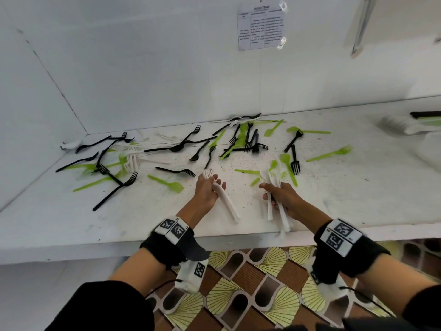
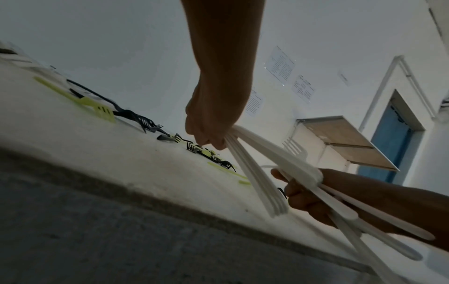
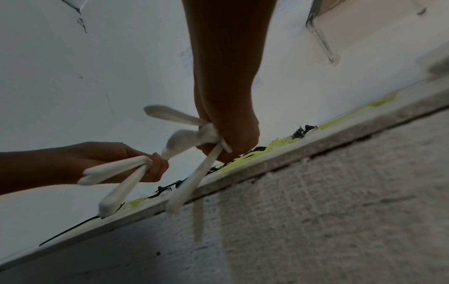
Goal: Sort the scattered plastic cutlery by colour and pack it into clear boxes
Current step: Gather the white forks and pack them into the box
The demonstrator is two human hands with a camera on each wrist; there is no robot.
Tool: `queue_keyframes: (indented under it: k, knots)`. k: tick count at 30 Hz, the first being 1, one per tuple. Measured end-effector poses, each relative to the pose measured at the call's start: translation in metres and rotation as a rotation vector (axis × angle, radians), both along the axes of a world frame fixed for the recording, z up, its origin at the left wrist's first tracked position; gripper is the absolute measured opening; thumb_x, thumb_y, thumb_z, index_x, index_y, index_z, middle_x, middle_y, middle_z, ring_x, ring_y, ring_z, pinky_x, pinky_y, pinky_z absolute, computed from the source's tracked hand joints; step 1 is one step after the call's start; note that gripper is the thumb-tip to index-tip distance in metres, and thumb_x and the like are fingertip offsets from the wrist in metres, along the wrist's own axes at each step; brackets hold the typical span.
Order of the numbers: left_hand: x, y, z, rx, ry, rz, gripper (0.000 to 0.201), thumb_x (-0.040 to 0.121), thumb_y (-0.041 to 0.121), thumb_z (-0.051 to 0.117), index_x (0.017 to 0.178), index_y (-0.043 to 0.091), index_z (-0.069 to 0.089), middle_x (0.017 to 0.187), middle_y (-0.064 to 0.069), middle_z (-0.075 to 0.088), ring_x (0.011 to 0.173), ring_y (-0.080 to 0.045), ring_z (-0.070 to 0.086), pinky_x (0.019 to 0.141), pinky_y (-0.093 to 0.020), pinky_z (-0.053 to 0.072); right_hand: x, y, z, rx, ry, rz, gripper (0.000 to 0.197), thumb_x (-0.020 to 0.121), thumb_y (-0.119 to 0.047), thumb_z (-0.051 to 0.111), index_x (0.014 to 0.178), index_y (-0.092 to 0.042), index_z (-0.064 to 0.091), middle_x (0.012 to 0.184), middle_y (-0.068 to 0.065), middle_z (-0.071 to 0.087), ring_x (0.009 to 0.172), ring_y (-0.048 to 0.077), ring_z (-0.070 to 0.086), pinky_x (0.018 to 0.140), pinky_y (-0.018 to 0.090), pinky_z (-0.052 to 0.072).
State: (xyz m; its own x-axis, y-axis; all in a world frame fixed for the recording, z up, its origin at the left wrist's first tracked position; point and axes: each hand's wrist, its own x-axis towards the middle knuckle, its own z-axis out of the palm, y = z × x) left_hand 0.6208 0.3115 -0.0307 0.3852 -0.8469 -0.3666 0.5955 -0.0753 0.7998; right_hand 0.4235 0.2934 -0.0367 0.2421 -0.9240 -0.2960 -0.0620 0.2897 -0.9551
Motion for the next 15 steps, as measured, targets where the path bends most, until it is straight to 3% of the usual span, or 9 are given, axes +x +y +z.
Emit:
queue_keyframes:
  k: [3,7,9,11,15]
  knots:
    - [-0.011,0.004,-0.002,0.041,-0.065,-0.127,0.015,0.099,-0.002,0.032,0.098,0.008,0.043,0.081,-0.007,0.045,0.064,-0.014,0.042,0.05,-0.023,0.048,0.005,0.004,-0.002,-0.046,-0.005,0.068,0.017,0.089,-0.022,0.062,0.091,-0.006,0.057,0.056,0.003,0.056,0.036,0.007,0.038,0.033,0.016,0.032]
    - [-0.031,0.008,-0.003,0.024,-0.153,-0.261,0.006,0.095,0.011,0.051,0.091,0.007,0.048,0.082,-0.008,0.053,0.07,-0.016,0.052,0.061,-0.024,0.047,0.017,0.014,-0.004,-0.187,0.065,0.239,0.017,0.085,-0.022,0.066,0.076,-0.01,0.058,0.051,0.0,0.058,0.035,0.005,0.043,0.036,0.017,0.036]
    - [-0.038,0.007,-0.004,0.009,-0.216,-0.298,0.031,0.089,0.02,0.062,0.109,-0.001,0.052,0.103,-0.018,0.063,0.09,-0.026,0.064,0.07,-0.03,0.055,0.023,0.018,-0.004,-0.244,0.1,0.289,0.017,0.084,-0.022,0.068,0.074,-0.013,0.058,0.047,-0.003,0.057,0.035,0.004,0.044,0.036,0.016,0.036]
    - [-0.041,0.007,-0.004,0.008,-0.21,-0.294,0.043,0.089,0.02,0.062,0.121,-0.006,0.048,0.116,-0.023,0.061,0.099,-0.031,0.063,0.074,-0.033,0.056,0.027,0.021,-0.003,-0.288,0.149,0.276,0.021,0.082,-0.022,0.07,0.069,-0.016,0.055,0.044,-0.005,0.056,0.034,0.002,0.044,0.036,0.015,0.036]
    - [-0.038,0.006,-0.009,0.04,-0.213,-0.268,0.017,0.099,0.013,0.044,0.096,0.002,0.057,0.091,-0.011,0.063,0.08,-0.019,0.062,0.067,-0.027,0.053,0.027,0.022,-0.002,-0.335,0.14,0.272,0.02,0.082,-0.025,0.07,0.07,-0.018,0.056,0.051,-0.003,0.057,0.037,0.002,0.045,0.038,0.015,0.037]
